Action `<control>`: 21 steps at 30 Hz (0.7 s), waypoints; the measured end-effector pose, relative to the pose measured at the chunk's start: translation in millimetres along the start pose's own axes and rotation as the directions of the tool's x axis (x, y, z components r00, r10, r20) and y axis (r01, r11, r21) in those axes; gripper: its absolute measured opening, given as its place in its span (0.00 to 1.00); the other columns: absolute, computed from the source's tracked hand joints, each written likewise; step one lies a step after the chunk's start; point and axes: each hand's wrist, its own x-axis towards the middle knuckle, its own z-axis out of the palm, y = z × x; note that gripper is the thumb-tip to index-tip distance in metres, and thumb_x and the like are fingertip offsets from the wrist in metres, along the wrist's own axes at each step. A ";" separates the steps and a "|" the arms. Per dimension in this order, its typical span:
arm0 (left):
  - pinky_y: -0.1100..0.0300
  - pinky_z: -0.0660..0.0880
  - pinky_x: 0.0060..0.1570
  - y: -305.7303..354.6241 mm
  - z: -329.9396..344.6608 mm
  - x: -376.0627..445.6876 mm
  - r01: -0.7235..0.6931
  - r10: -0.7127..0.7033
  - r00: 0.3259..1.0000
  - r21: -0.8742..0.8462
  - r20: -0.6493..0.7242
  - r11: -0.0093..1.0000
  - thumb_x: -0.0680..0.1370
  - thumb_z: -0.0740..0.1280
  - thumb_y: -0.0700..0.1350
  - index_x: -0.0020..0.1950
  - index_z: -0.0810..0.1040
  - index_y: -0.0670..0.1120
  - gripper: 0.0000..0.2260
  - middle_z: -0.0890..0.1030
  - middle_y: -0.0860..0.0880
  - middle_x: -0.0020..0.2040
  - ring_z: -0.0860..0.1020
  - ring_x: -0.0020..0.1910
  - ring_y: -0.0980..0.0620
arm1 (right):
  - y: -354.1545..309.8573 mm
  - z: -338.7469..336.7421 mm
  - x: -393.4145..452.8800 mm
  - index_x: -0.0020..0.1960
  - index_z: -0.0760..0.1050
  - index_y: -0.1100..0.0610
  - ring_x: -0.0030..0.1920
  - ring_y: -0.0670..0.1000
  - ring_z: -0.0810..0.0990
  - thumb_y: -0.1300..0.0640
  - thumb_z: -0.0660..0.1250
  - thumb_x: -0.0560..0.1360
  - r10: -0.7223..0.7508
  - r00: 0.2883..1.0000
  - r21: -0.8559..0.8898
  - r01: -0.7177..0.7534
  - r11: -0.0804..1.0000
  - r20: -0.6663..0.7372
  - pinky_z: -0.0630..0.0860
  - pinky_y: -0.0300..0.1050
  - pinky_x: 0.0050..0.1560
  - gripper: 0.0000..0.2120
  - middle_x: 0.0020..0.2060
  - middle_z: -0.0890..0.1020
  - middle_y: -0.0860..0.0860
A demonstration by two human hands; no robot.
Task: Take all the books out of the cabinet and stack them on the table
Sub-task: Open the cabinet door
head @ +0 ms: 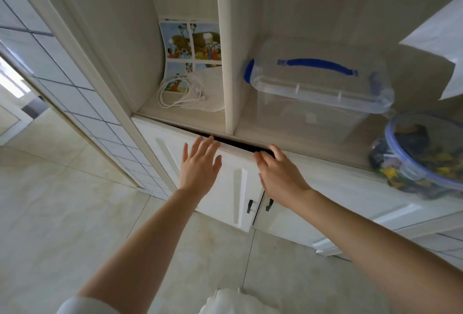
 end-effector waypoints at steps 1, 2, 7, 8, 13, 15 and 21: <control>0.43 0.51 0.76 -0.3 -1.4 -2.6 -0.002 0.002 1.000 0.002 -0.031 1.000 0.82 0.57 0.51 0.70 0.70 0.49 0.17 0.69 0.50 0.74 0.59 0.76 0.47 | -4.1 -4.5 -0.9 0.70 0.67 0.64 0.64 0.61 0.72 0.58 0.62 0.78 -0.001 0.999 0.073 -0.002 0.997 0.041 0.75 0.53 0.59 0.22 0.58 0.78 0.57; 0.42 0.52 0.76 -0.7 -2.2 -5.1 -0.004 0.004 0.998 0.008 -0.058 1.000 0.82 0.58 0.50 0.68 0.73 0.49 0.16 0.72 0.49 0.71 0.62 0.75 0.47 | -7.2 -11.4 -1.3 0.68 0.69 0.62 0.58 0.60 0.75 0.55 0.59 0.80 0.010 0.996 0.158 -0.024 0.987 0.089 0.76 0.52 0.54 0.19 0.54 0.80 0.57; 0.41 0.53 0.75 -4.2 -8.3 -24.8 0.078 -0.085 0.977 -0.041 -0.197 0.996 0.80 0.63 0.53 0.49 0.77 0.48 0.09 0.81 0.50 0.54 0.73 0.64 0.45 | -26.0 -34.0 4.1 0.46 0.77 0.58 0.35 0.48 0.74 0.49 0.67 0.76 0.092 0.976 0.472 -0.177 0.864 0.198 0.74 0.45 0.39 0.11 0.34 0.79 0.50; 0.41 0.54 0.75 -4.2 -9.0 -29.1 0.092 -0.106 0.967 -0.073 -0.231 0.993 0.79 0.64 0.53 0.45 0.75 0.48 0.09 0.81 0.50 0.50 0.75 0.61 0.45 | -31.9 -34.4 3.4 0.43 0.78 0.57 0.35 0.47 0.75 0.49 0.68 0.75 0.087 0.970 0.487 -0.191 0.852 0.229 0.73 0.44 0.39 0.11 0.33 0.79 0.49; 0.40 0.66 0.66 -26.3 -9.3 -55.5 0.050 -0.152 0.919 -0.273 -0.364 0.961 0.74 0.70 0.46 0.40 0.71 0.46 0.09 0.77 0.51 0.41 0.74 0.50 0.46 | -69.8 -20.9 -1.2 0.48 0.80 0.57 0.41 0.50 0.84 0.46 0.71 0.73 0.007 0.878 0.589 -0.326 0.739 0.478 0.81 0.46 0.43 0.15 0.42 0.84 0.52; 0.42 0.71 0.60 -36.6 -11.3 -65.7 0.052 -0.203 0.913 -0.391 -0.355 0.919 0.72 0.70 0.44 0.43 0.73 0.46 0.07 0.77 0.51 0.45 0.72 0.51 0.48 | -85.6 -14.2 -3.8 0.59 0.77 0.56 0.50 0.52 0.83 0.47 0.69 0.74 -0.069 0.802 0.653 -0.429 0.624 0.593 0.81 0.52 0.52 0.18 0.52 0.83 0.52; 0.56 0.63 0.66 -62.9 -32.2 -85.0 0.417 -0.494 0.858 -0.751 0.139 0.512 0.72 0.72 0.48 0.73 0.59 0.54 0.34 0.59 0.53 0.76 0.60 0.73 0.51 | -132.8 -5.1 -12.2 0.76 0.56 0.43 0.73 0.49 0.64 0.39 0.56 0.78 -0.222 0.719 0.600 -0.324 0.731 0.659 0.62 0.53 0.73 0.29 0.74 0.65 0.44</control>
